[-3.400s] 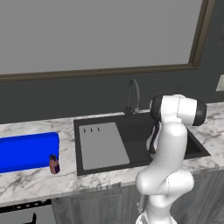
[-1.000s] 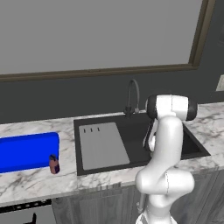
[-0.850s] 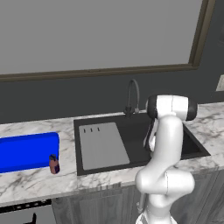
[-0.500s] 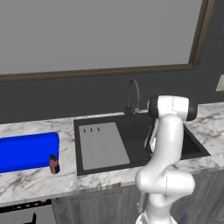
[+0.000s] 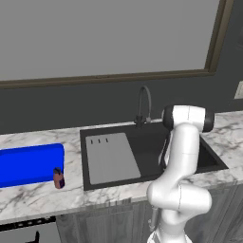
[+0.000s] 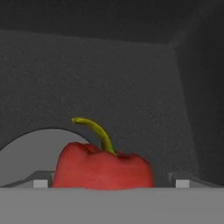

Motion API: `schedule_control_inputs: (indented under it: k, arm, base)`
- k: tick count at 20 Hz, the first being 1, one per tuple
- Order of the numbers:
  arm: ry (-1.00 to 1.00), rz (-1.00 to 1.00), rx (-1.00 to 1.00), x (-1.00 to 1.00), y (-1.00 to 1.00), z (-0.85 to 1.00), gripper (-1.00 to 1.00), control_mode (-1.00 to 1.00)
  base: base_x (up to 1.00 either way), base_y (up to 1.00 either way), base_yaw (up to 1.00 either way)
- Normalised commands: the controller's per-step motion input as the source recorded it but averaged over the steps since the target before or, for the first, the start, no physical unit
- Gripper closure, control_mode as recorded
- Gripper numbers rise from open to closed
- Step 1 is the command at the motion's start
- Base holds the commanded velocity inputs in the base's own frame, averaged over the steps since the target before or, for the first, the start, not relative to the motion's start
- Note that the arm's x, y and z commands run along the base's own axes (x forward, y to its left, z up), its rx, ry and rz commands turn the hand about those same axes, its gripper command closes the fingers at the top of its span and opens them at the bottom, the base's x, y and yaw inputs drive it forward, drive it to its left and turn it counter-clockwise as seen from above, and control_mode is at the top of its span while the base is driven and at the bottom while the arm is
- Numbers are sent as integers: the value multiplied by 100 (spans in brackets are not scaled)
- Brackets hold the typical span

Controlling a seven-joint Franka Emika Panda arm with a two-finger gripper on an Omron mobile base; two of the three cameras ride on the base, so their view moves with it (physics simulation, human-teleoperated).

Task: Pick up all produce items and place them in the sink. Turn on the sink faucet to wash them. Then turn the sink off and put them in the tray.

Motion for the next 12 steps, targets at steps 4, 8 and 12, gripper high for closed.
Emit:
schedule_control_inputs:
  k: [4,8,12]
  arm:
    - [0,0,0,1,0,-5,100,-100]
    - [0,0,0,0,0,0,100,-100]
    - [-8,0,0,-23,0,35,100,-100]
  base:
    - [0,0,0]
    - [0,0,0]
    - [0,0,0]
